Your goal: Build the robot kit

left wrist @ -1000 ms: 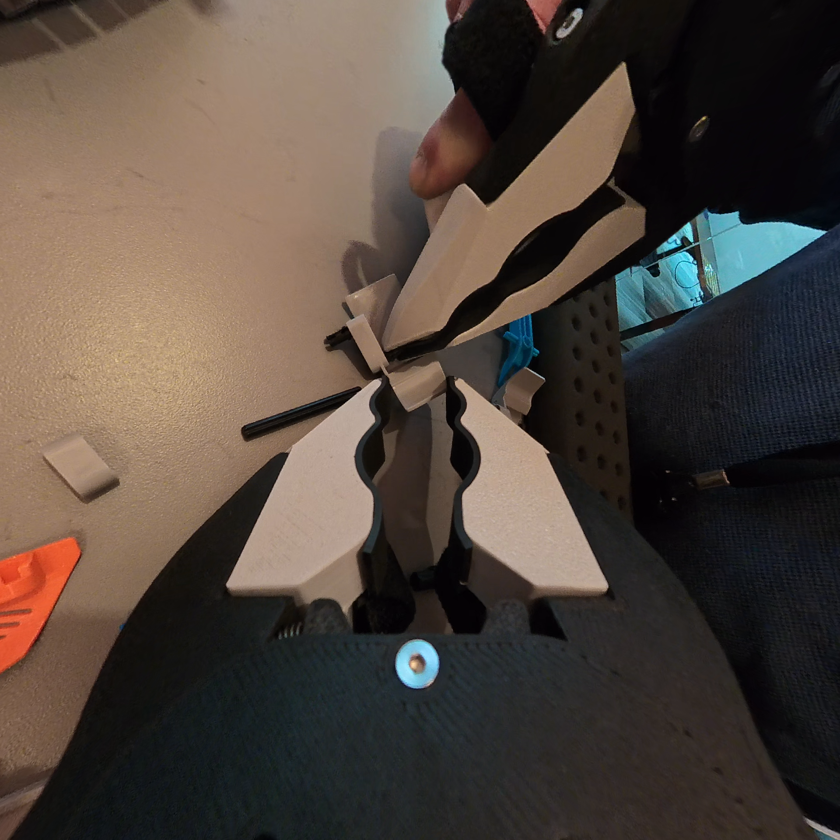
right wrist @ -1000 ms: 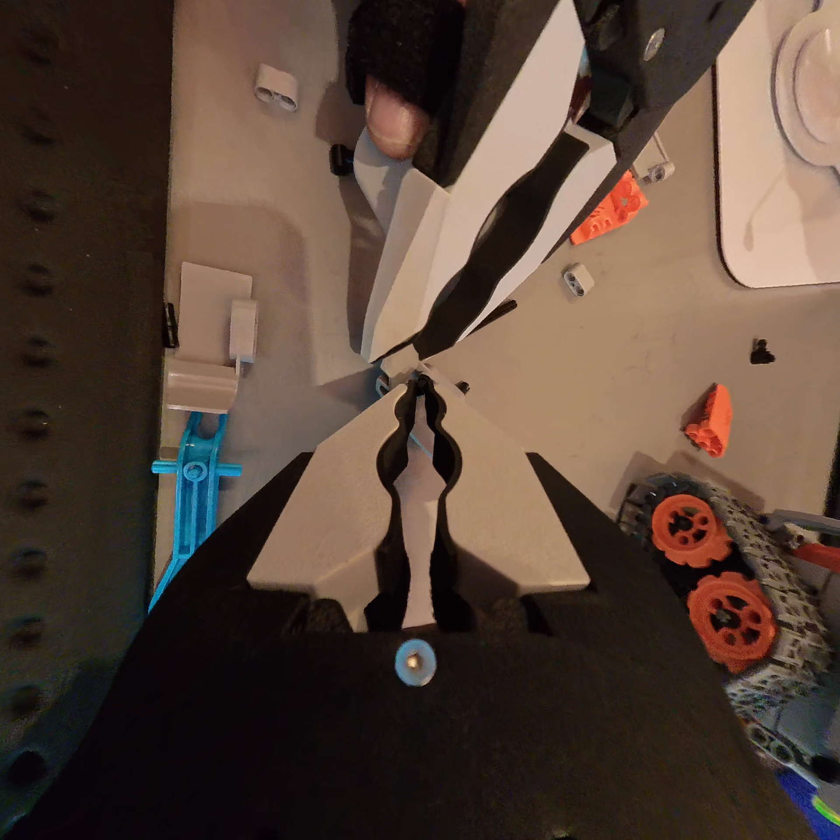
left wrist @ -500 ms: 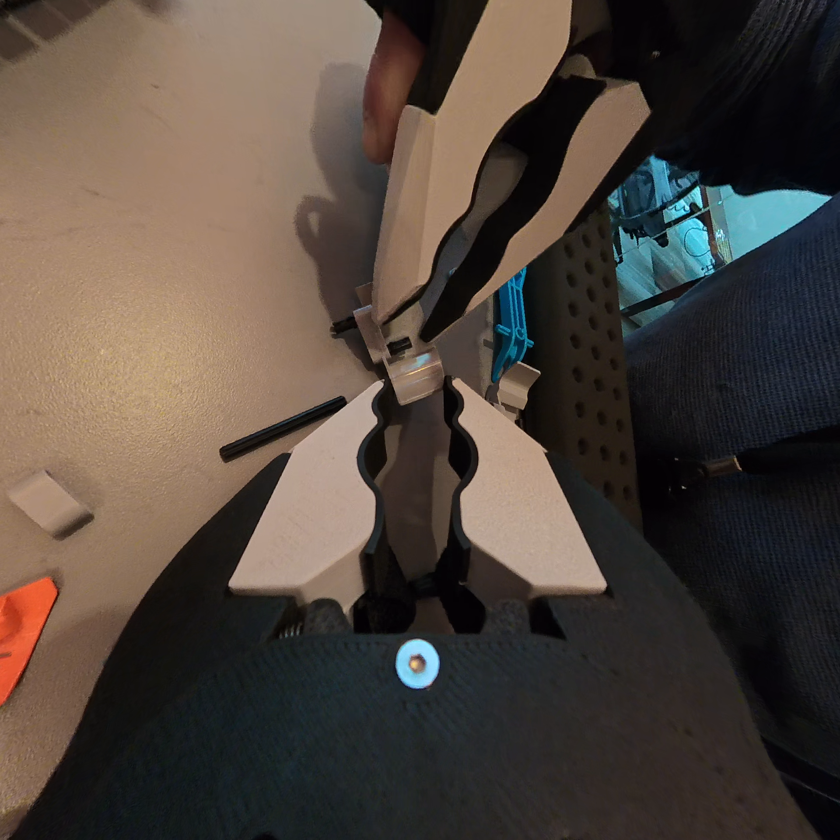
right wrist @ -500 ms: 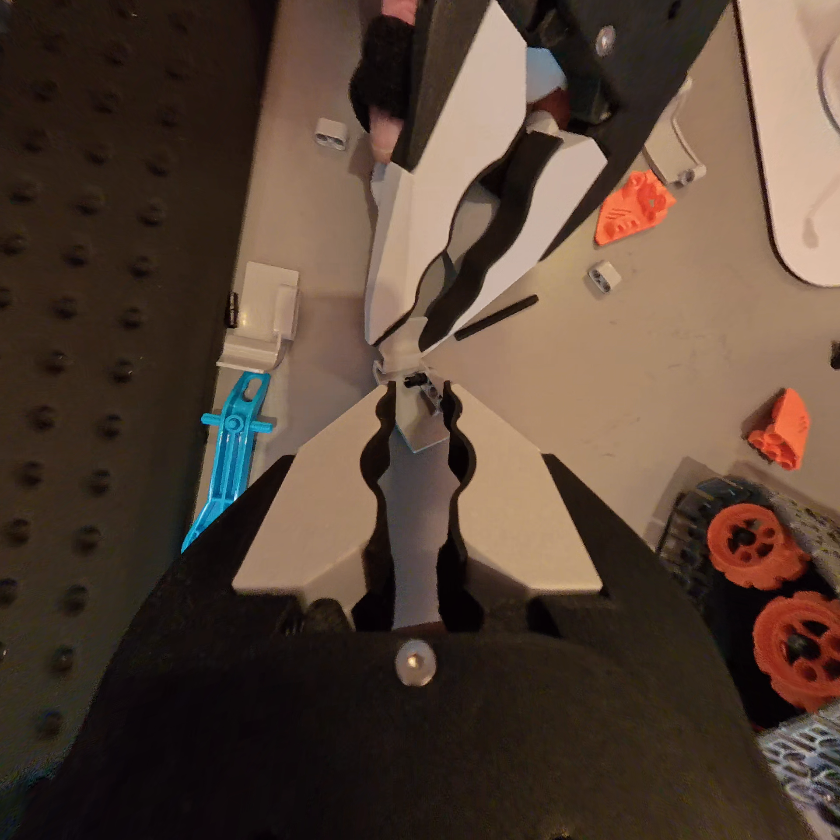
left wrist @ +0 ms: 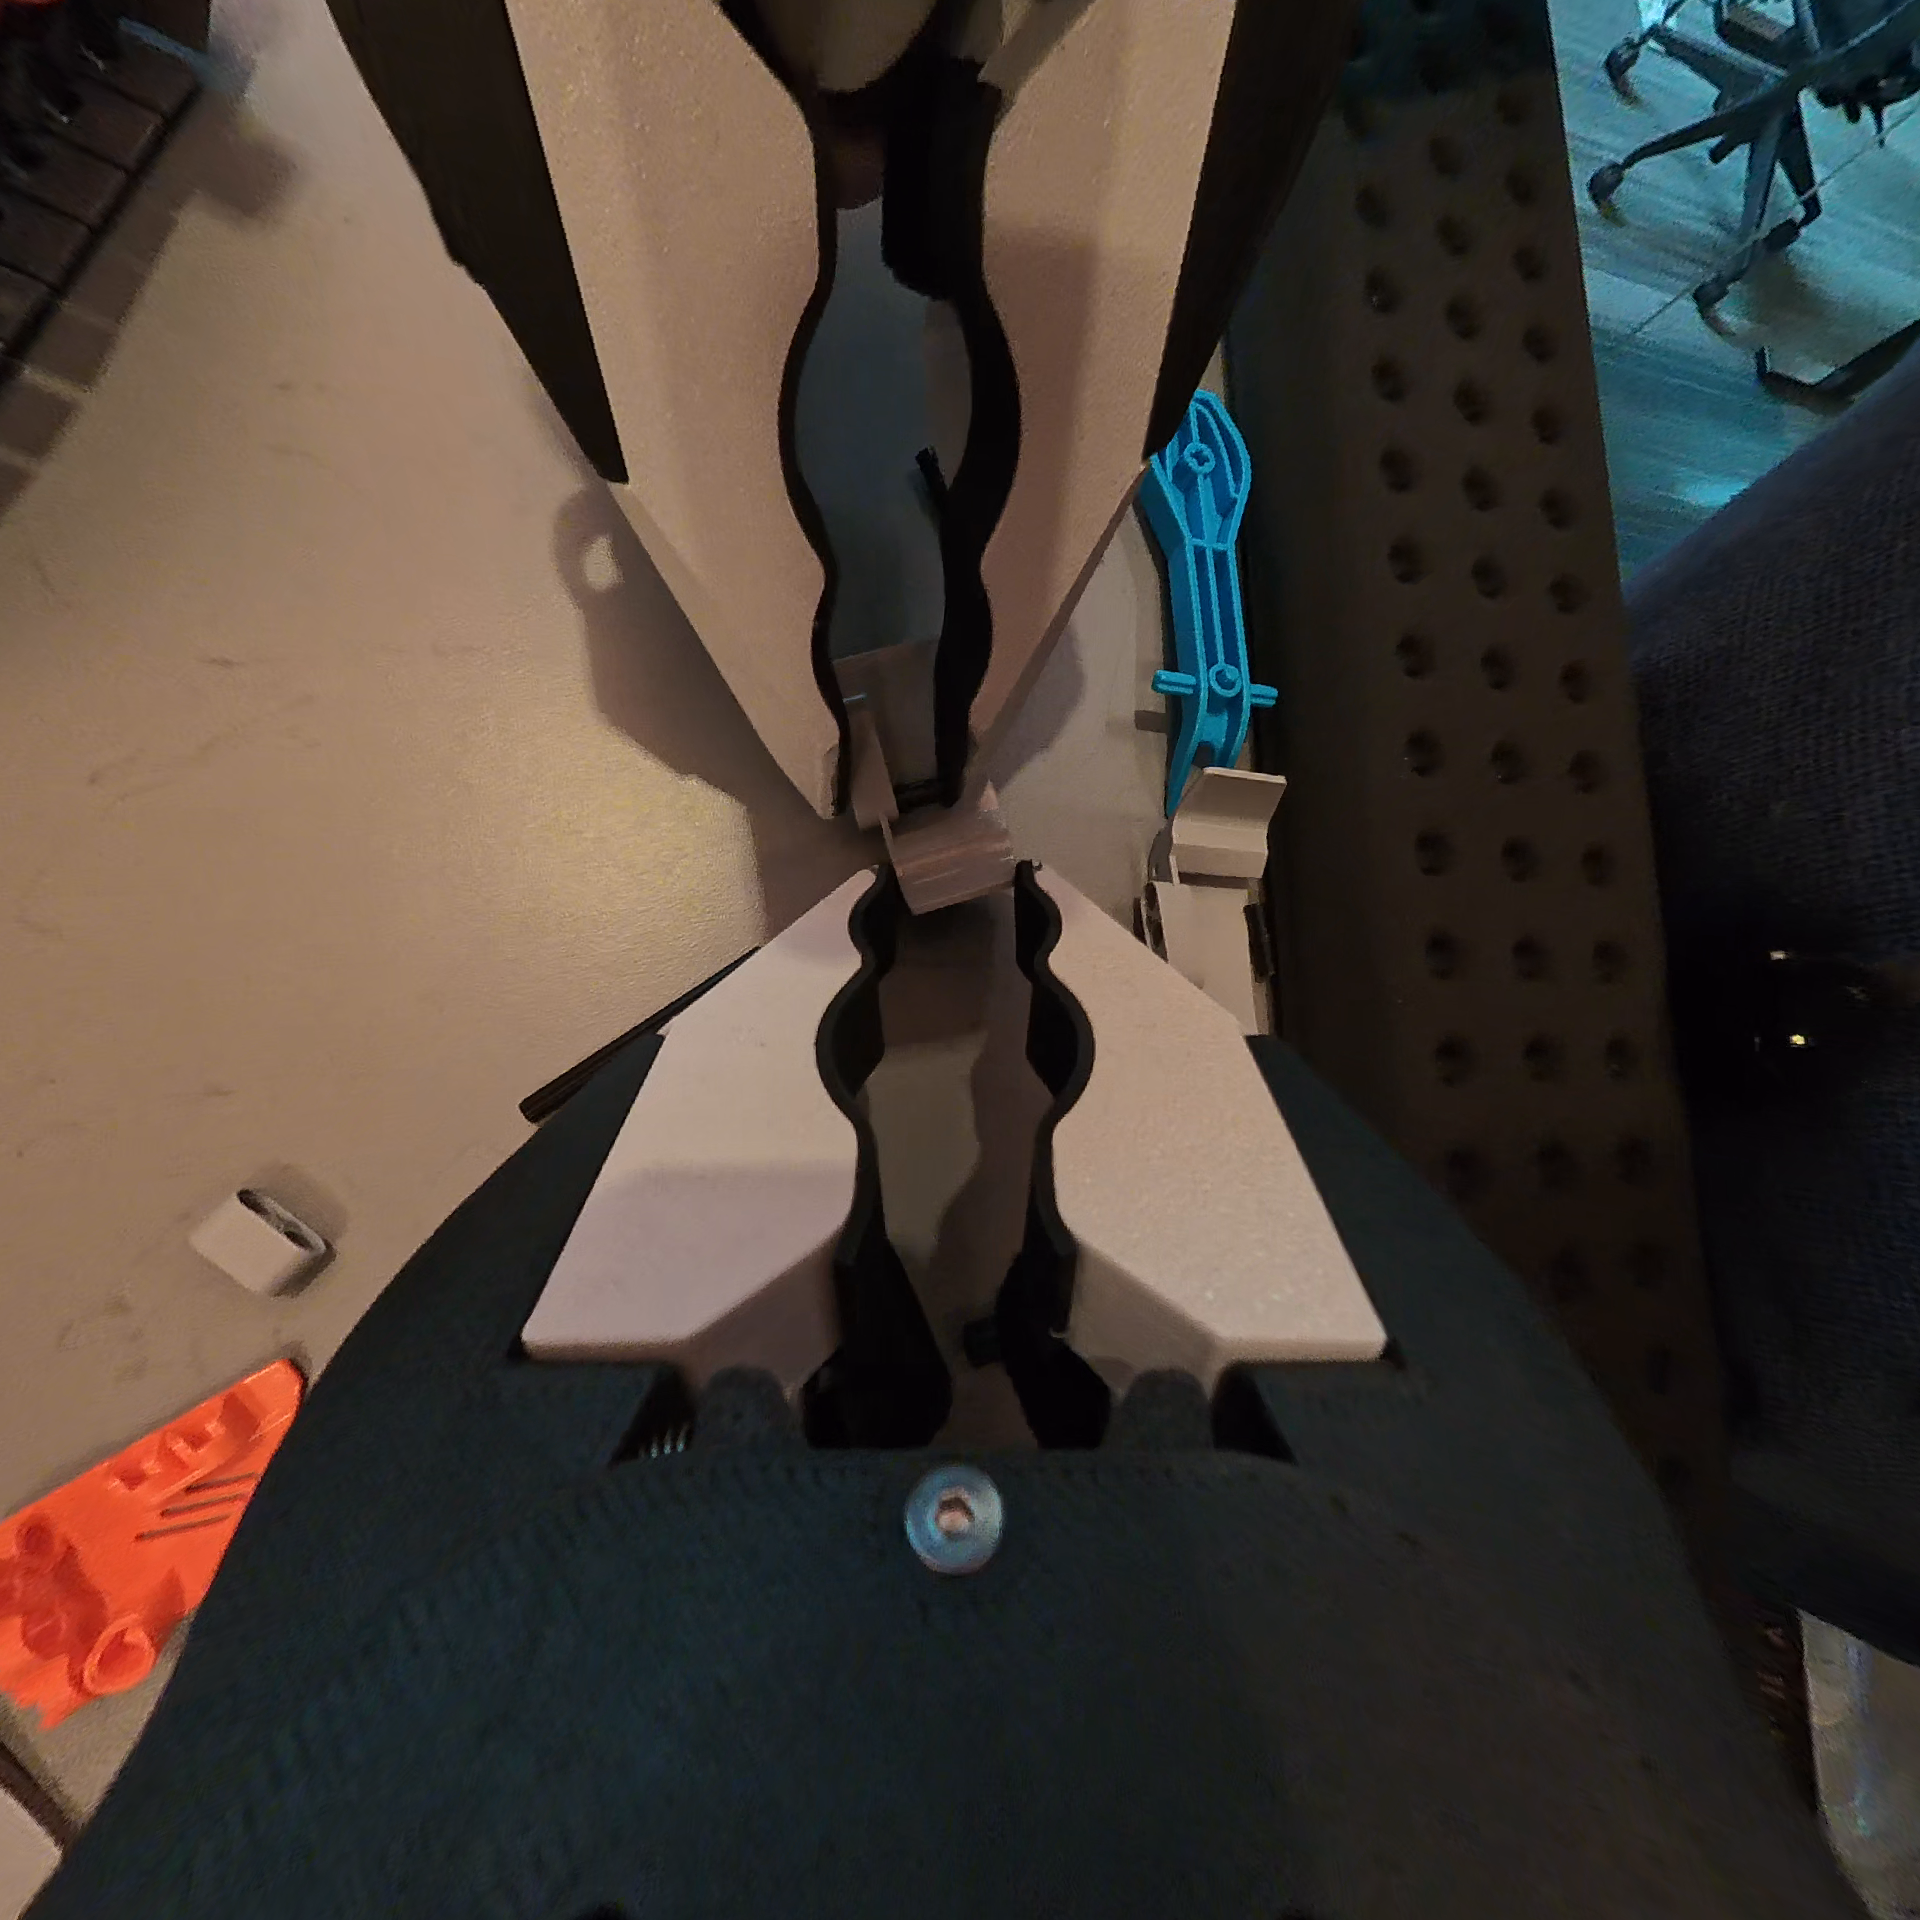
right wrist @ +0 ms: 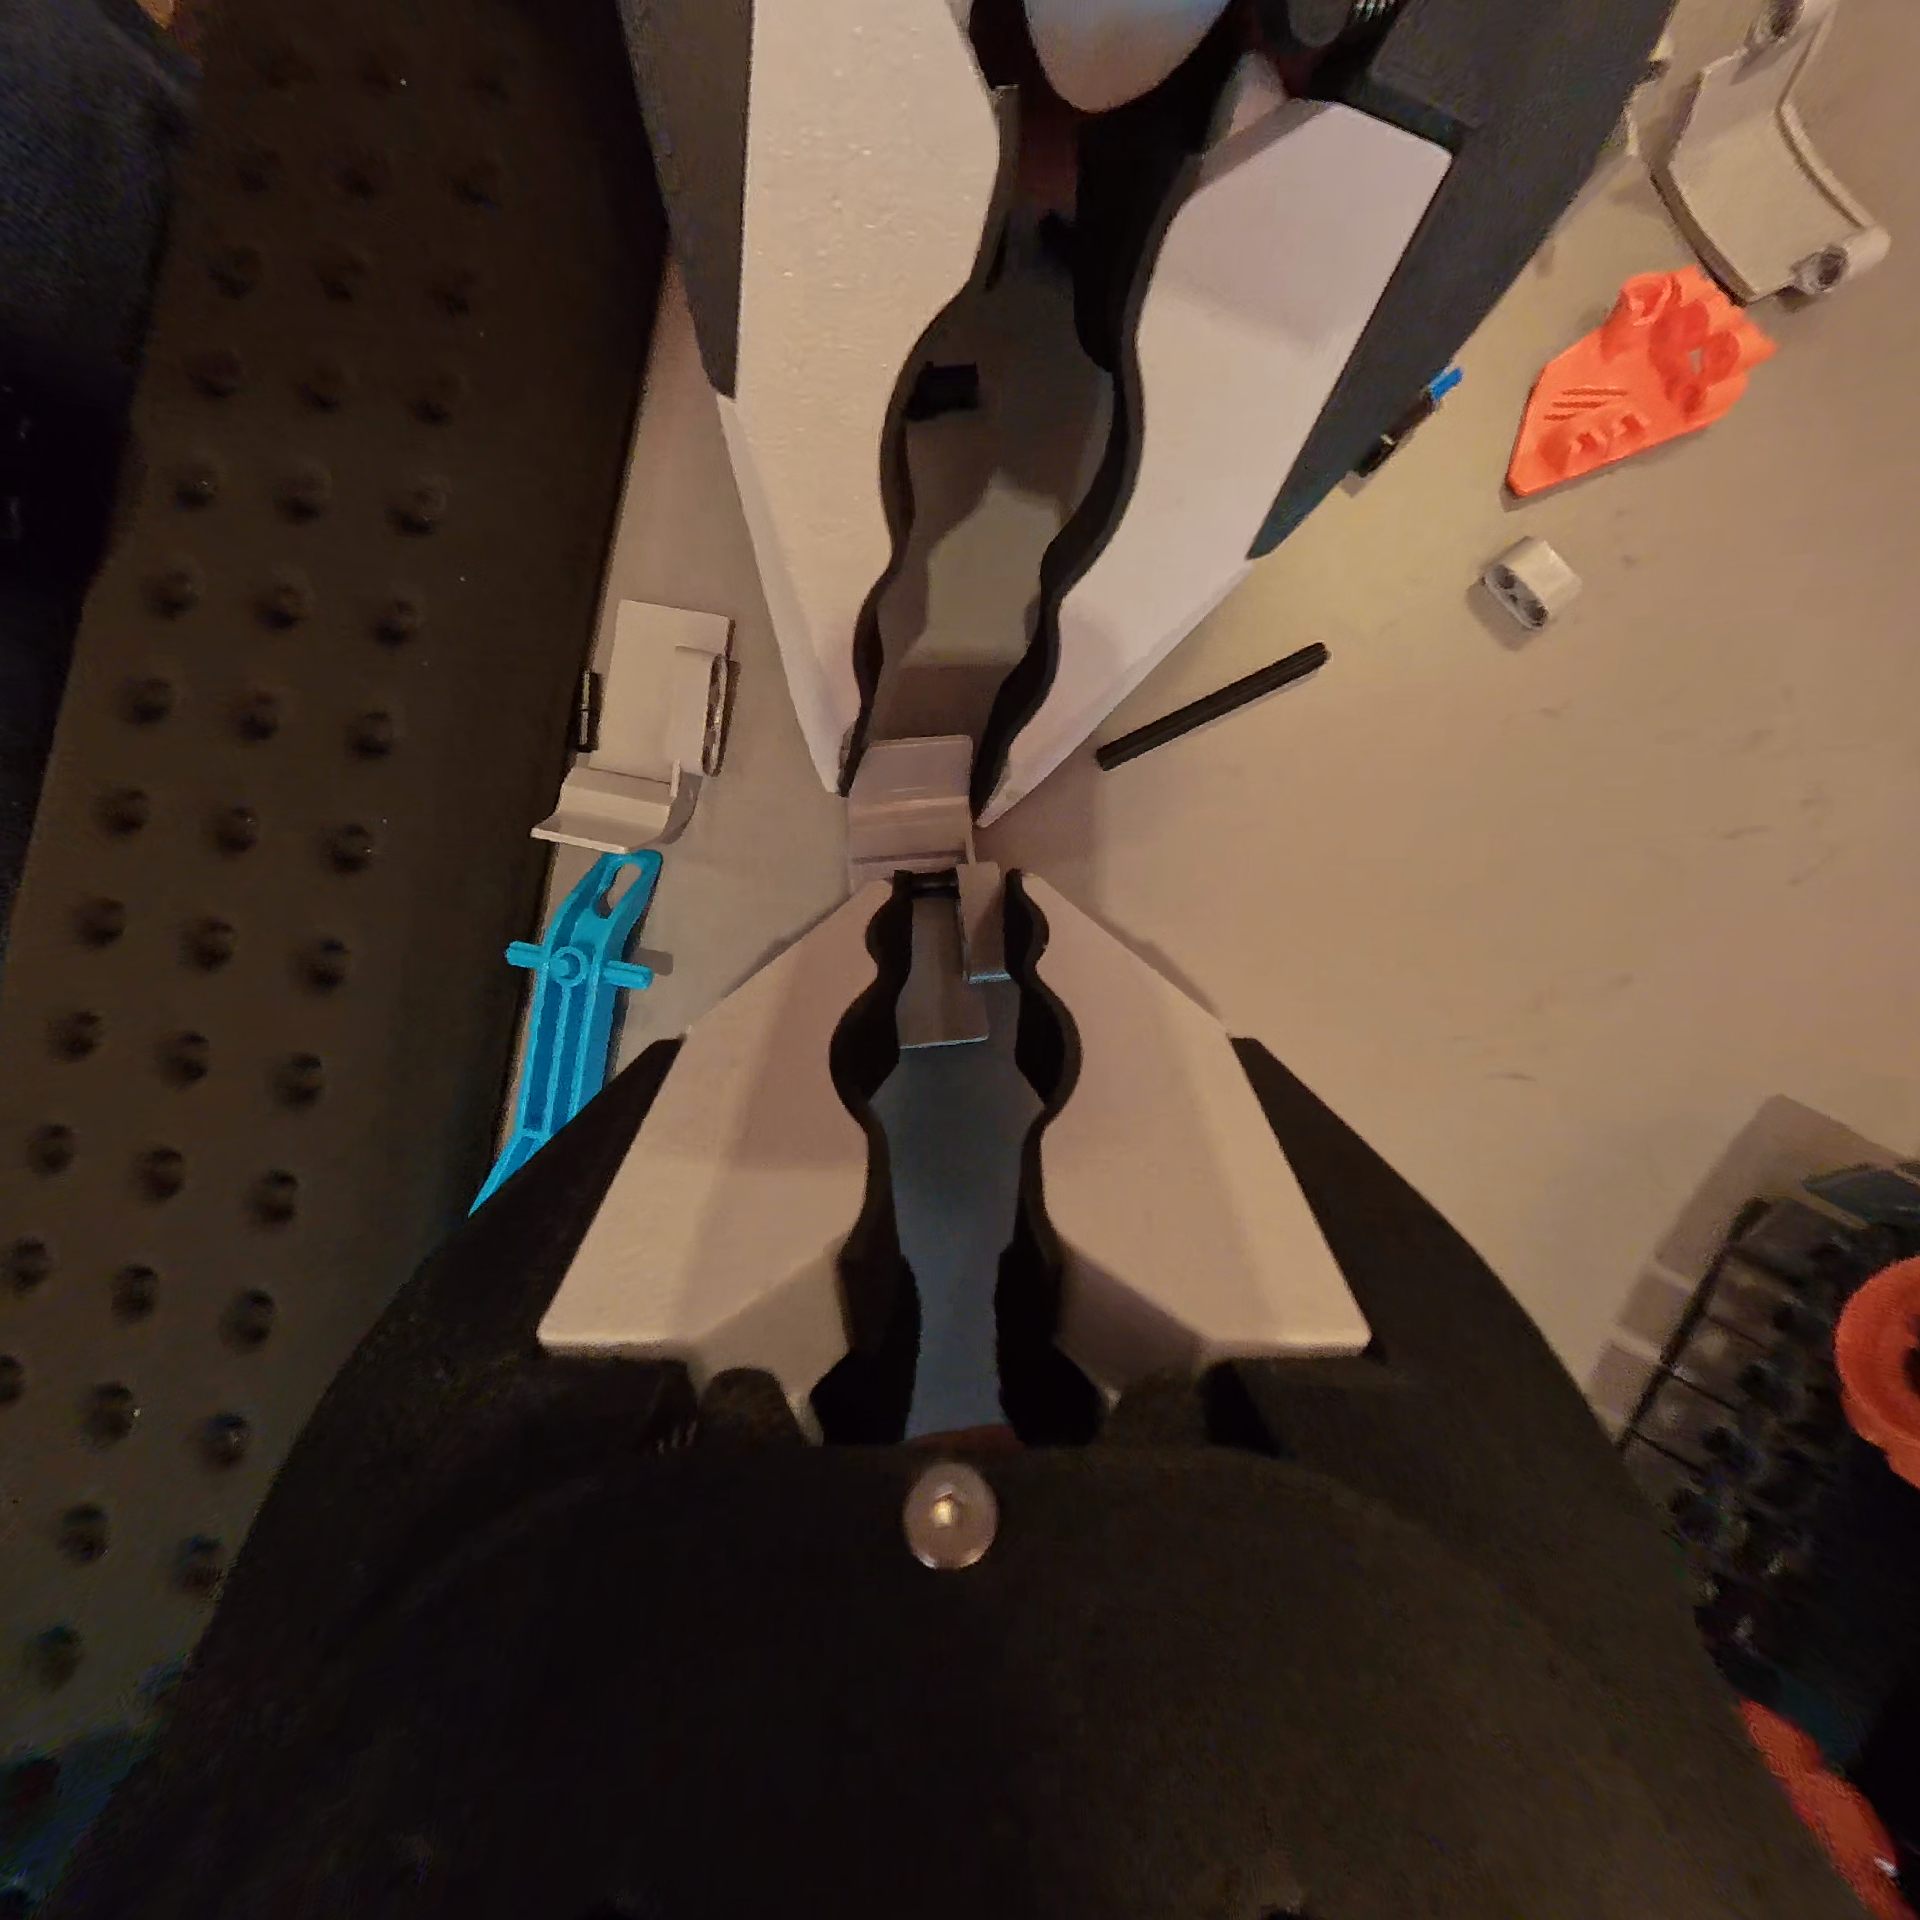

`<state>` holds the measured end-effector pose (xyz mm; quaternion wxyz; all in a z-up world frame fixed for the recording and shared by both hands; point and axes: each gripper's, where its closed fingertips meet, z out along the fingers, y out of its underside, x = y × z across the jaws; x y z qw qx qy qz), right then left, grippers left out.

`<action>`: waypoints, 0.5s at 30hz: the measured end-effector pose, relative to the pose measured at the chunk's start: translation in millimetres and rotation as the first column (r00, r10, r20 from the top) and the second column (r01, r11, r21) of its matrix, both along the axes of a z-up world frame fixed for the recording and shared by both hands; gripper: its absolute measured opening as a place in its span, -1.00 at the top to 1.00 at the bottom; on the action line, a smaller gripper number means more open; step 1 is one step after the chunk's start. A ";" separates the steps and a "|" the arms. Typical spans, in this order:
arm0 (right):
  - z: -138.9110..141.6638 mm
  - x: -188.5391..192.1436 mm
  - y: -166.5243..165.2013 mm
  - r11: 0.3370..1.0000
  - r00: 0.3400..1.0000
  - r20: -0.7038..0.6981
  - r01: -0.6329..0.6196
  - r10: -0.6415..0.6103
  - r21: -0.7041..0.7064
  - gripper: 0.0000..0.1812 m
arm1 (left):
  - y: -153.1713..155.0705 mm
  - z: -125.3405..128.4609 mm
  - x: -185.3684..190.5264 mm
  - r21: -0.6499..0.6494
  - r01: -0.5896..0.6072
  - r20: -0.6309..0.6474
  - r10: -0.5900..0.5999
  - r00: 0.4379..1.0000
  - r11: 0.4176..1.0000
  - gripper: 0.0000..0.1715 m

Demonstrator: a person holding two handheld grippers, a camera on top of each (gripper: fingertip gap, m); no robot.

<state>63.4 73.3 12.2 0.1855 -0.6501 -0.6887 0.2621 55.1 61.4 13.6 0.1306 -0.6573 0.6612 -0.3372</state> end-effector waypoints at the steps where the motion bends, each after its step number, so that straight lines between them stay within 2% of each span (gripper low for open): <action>1: -0.1 -0.2 0.5 1.000 1.000 0.000 0.008 -0.008 0.010 0.85 | 0.1 -0.2 0.0 0.010 0.004 0.002 -0.004 1.000 1.000 0.76; 7: 0.2 0.0 0.0 0.998 0.998 -0.015 0.064 -0.064 -0.013 0.84 | 1.4 0.0 0.5 0.004 0.005 0.017 -0.005 1.000 1.000 0.76; 10: 2.5 -0.2 2.6 0.994 0.994 -0.040 0.106 -0.106 0.022 0.84 | 4.0 3.4 0.6 -0.008 -0.015 0.038 0.015 0.999 1.000 0.75; 11: 3.8 -0.5 3.7 0.991 0.991 -0.048 0.129 -0.128 0.023 0.84 | 6.6 4.6 0.7 -0.010 -0.029 0.042 0.030 0.999 1.000 0.68; 15: 5.6 1.3 11.4 0.974 0.974 -0.063 0.222 -0.219 0.044 0.85 | 14.4 9.6 0.7 -0.012 -0.068 0.064 0.069 0.996 0.998 0.62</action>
